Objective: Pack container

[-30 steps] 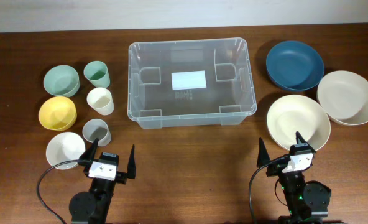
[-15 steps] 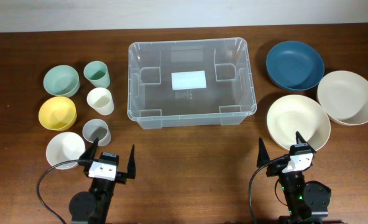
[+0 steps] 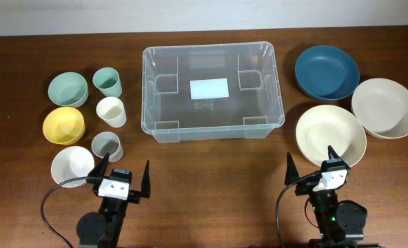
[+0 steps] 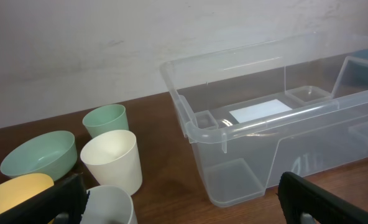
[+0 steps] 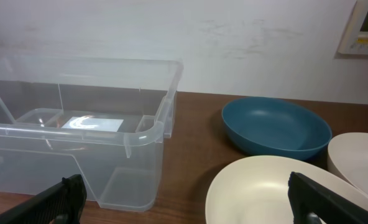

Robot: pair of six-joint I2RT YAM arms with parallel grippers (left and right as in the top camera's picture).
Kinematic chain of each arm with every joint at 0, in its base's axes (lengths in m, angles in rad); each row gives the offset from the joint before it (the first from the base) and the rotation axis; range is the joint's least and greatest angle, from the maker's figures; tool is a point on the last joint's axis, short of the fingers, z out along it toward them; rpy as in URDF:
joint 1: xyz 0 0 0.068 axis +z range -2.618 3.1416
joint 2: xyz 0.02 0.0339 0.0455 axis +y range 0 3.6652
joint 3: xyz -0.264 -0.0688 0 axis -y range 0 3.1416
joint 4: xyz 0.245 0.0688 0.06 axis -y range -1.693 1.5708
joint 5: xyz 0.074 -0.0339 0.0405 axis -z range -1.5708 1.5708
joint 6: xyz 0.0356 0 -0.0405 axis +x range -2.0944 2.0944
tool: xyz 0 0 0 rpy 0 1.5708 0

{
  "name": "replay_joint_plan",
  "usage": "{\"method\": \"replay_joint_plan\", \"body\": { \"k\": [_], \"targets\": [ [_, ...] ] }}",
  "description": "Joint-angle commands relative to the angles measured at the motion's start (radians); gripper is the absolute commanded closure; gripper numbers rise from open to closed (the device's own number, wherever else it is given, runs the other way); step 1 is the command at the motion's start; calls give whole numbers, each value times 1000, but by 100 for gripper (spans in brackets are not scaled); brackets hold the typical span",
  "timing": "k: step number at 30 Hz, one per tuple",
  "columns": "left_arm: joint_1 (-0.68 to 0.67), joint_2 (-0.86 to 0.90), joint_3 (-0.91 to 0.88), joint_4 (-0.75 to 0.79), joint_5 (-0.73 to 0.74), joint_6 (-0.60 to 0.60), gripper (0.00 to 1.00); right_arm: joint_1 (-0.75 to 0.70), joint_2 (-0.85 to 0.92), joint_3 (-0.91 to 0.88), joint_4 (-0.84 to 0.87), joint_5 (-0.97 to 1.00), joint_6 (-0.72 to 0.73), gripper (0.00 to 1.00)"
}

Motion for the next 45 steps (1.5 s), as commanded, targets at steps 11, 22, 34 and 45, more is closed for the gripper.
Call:
{"method": "replay_joint_plan", "body": {
  "k": [11,22,34,45],
  "targets": [
    [6,-10,-2,-6,-7,17,0,8,-10,-5,-7,-13,-3,1],
    [6,-10,-2,-6,-8,17,0,8,-10,-5,-7,-13,-3,1],
    [6,-10,-2,-6,-7,17,0,8,-10,-5,16,-22,56,1],
    [6,-10,-2,-6,-7,17,0,8,57,215,37,-5,102,1]
  ]
}}
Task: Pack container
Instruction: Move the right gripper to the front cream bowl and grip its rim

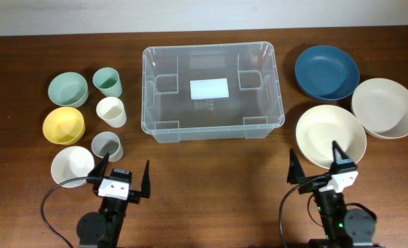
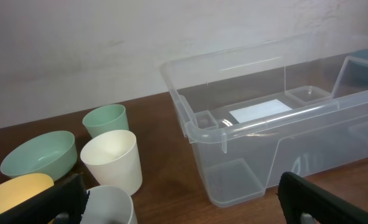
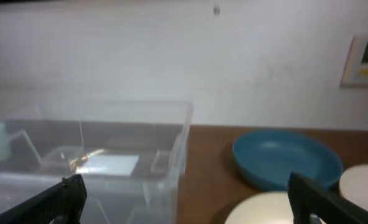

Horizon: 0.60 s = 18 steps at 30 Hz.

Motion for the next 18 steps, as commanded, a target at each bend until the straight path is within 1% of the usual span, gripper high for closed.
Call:
{"method": "replay_joint_plan", "body": {
  "k": [1,4,6,8,10,12,14,16,17,18],
  "targets": [
    [6,-10,-2,-6,-8,17,0,7,61,162,-56,68,47,1],
    [6,-10,-2,-6,-7,17,0,7,168,327,-243,250,143,1],
    [6,-10,-2,-6,-8,17,0,7,267,453,-381,347,153,1],
    [6,-10,-2,-6,-7,17,0,7,366,565,-492,394,152,1],
    [6,-10,-2,-6,-7,17,0,7,457,663,-586,385,153,1],
    [6,-10,-2,-6,-8,17,0,7,542,745,-674,269,153,1],
    [6,-10,-2,-6,-8,17,0,7,604,788,-774,152,152,1],
    [6,-10,-2,-6,-8,17,0,7,657,792,-809,172,134,1],
    [6,-10,-2,-6,-7,17,0,7,689,793,-815,212,153,1],
    [6,-10,-2,-6,-7,17,0,6,718,793,-814,258,217,1]
  ]
}}
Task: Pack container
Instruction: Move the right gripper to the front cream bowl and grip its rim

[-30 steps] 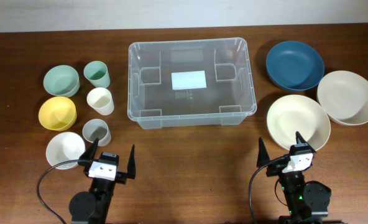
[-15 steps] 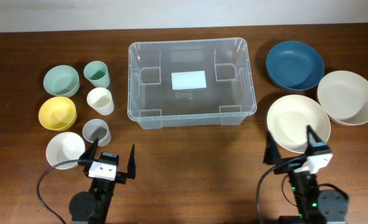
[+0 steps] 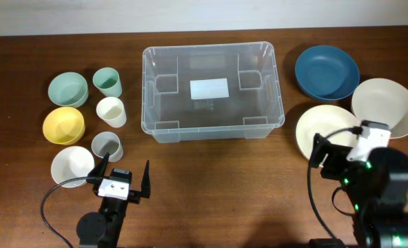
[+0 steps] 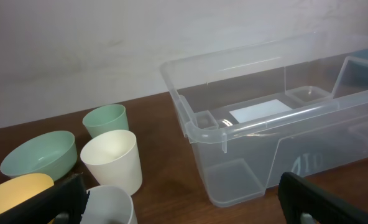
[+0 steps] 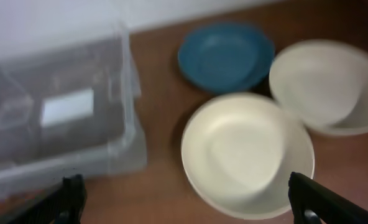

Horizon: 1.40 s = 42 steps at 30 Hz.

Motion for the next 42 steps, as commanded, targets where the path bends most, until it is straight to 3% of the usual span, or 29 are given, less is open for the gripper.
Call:
{"method": "replay_joint_plan", "body": {
  "k": [1,5,13,20,30,42],
  "targets": [
    [6,-10,-2,-6,-7,17,0,2,84,16,-10,83,145,1],
    [6,-10,-2,-6,-7,17,0,-76,159,17,-51,204,514,1],
    [6,-10,-2,-6,-7,17,0,-360,285,16,-108,-10,657,1],
    [6,-10,-2,-6,-7,17,0,-526,417,15,-138,-164,637,1],
    [6,-10,-2,-6,-7,17,0,-529,686,14,-51,-164,563,1],
    [6,-10,-2,-6,-7,17,0,-529,819,13,108,-164,488,1]
  ]
}}
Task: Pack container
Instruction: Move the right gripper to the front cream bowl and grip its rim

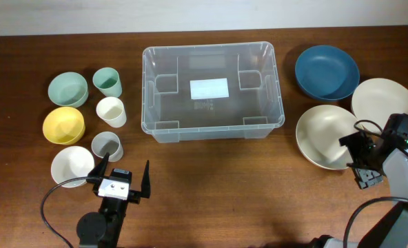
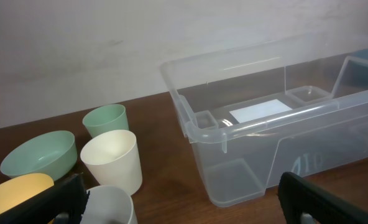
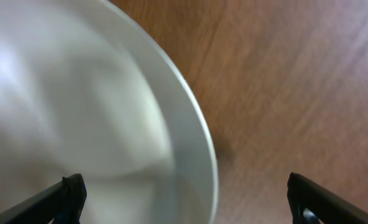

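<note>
The clear plastic container (image 1: pixel 211 89) stands empty at the table's middle; the left wrist view shows its near corner (image 2: pixel 234 180). To its right lie a large cream bowl (image 1: pixel 322 136), a blue bowl (image 1: pixel 327 71) and a second cream bowl (image 1: pixel 384 100). My right gripper (image 1: pixel 361 164) is open, low over the large cream bowl's right rim (image 3: pixel 196 149), one finger on each side of it (image 3: pixel 187 208). My left gripper (image 1: pixel 121 180) rests open at the front left (image 2: pixel 181 208), holding nothing.
Left of the container stand a green bowl (image 1: pixel 67 89), green cup (image 1: pixel 107 81), cream cup (image 1: pixel 111 111), yellow bowl (image 1: pixel 63 125), grey cup (image 1: pixel 107 145) and white bowl (image 1: pixel 72 166). The grey cup (image 2: pixel 109 202) is just ahead of my left fingers.
My right gripper was higher, looking down on the bowls and the container; now it is close over the large cream bowl's right rim. The left arm has not moved.
Both grippers rested open at the table's front edge. The right one then pointed higher, towards the wall. After that it was above the large cream bowl, looking down. Now it straddles that bowl's right rim, open. No object has moved.
</note>
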Robot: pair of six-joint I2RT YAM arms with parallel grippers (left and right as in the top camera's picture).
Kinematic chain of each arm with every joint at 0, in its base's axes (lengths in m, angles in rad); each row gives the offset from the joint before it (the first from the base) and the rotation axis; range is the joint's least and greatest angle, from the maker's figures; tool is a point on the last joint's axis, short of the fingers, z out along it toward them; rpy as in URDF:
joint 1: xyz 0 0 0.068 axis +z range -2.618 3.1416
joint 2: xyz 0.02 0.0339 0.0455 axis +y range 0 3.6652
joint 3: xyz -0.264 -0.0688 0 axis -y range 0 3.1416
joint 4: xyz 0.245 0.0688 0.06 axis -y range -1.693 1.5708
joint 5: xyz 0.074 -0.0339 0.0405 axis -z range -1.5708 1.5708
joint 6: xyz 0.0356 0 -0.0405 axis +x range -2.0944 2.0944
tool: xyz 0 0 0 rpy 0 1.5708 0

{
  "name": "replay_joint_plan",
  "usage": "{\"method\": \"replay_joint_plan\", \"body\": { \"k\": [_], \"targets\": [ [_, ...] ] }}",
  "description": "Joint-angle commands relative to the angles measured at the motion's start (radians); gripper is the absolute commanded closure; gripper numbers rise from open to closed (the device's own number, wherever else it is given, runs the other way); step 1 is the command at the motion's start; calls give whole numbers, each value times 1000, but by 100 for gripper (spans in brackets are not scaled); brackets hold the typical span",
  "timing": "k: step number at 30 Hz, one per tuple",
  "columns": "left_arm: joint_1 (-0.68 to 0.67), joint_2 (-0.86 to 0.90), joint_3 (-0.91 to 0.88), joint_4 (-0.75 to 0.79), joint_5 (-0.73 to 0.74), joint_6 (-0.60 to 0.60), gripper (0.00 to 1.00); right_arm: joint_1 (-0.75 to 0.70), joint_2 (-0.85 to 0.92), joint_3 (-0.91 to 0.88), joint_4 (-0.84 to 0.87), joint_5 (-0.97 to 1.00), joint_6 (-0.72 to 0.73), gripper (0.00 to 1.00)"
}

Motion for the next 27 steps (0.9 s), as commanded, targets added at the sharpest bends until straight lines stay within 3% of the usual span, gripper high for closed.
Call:
{"method": "replay_joint_plan", "body": {
  "k": [1,27],
  "targets": [
    [6,-10,-2,-6,-7,17,0,-6,14,13,18,-5,-27,1],
    [6,-10,-2,-6,-7,16,0,-6,121,13,87,-1,-27,1]
  ]
}}
